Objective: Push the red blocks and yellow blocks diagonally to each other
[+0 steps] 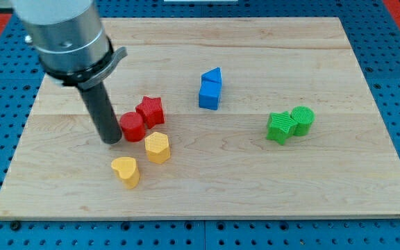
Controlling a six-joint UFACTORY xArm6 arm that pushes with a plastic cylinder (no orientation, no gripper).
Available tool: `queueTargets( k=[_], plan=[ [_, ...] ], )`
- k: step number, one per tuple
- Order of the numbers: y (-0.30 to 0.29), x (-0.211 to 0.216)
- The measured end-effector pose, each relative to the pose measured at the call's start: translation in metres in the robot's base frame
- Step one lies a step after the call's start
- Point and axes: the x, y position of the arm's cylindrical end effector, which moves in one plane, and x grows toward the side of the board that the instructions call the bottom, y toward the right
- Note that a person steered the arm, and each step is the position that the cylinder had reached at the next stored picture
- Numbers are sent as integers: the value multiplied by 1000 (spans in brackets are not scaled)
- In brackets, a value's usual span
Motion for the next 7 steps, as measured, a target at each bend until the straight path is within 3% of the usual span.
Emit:
queueTargets(
  k=[1, 2, 3, 6, 7],
  plan=[
    [-23, -1],
    [-67, 62],
    [-19, 91],
    [31, 78],
    [53, 94]
  ],
)
